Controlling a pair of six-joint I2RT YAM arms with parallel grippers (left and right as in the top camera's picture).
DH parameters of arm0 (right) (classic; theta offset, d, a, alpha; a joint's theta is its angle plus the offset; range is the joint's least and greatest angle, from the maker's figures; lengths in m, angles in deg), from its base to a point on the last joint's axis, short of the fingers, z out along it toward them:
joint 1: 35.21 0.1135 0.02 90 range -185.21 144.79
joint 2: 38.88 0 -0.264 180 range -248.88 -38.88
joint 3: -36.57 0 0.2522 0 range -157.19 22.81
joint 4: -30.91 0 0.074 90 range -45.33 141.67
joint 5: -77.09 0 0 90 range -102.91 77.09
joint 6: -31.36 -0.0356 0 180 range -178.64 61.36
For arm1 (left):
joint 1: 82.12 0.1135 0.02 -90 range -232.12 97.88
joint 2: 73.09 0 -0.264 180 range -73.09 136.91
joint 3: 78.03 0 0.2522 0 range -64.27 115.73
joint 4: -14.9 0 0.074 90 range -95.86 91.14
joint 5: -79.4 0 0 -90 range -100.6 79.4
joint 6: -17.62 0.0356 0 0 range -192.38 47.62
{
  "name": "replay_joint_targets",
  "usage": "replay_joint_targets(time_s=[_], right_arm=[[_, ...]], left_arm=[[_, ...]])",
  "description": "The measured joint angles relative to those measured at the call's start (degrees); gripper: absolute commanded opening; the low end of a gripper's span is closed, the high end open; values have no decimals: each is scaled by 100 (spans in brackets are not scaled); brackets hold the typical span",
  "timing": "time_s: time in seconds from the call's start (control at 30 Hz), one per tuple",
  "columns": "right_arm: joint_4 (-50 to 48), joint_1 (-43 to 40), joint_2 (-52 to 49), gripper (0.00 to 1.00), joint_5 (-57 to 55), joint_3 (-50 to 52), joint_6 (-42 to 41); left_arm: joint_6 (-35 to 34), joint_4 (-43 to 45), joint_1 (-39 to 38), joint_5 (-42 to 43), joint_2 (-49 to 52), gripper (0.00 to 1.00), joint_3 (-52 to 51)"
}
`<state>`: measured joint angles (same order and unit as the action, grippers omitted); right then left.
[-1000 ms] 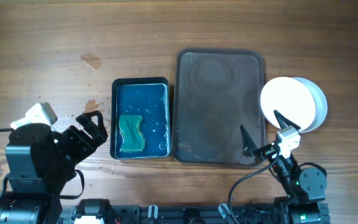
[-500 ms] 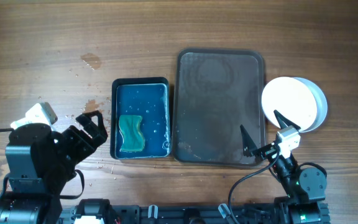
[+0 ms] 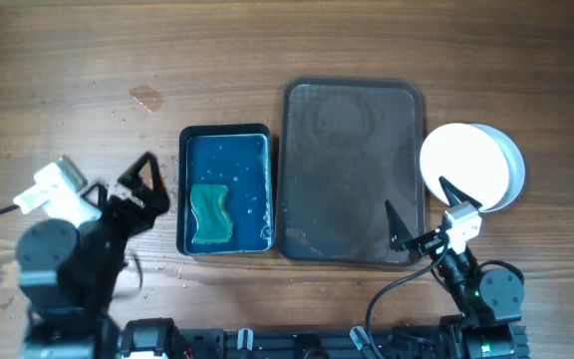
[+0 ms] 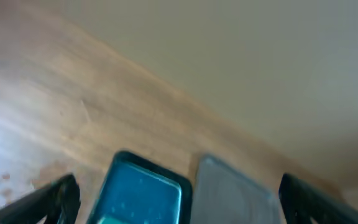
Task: Clean dirty plates on tray and stack at the side
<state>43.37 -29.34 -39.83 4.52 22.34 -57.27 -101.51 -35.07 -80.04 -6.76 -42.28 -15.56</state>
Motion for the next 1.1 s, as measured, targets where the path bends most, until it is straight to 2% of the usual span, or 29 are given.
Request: replay_joint_targets(time_s=[0.07,0.17,0.33,0.63,1.1], right_arm=[[-2,0,4,100,0,4,0],[-2,0,7,100,-2,4,0],[-4,0,17,100,-15,4,0],[-4,0,17,100,-15,4,0],[-2,0,17,100,-15,4,0]], left_arm=[[125,1244,13,275,-514,100,-1143],[208,2365,42,459,-1364,100,-2503],[216,2817,72,391,-2793,100,-3792],[229,3217,70,157,-2997,100,-4791],[232,3235,-22,157,-3003,100,-4791]])
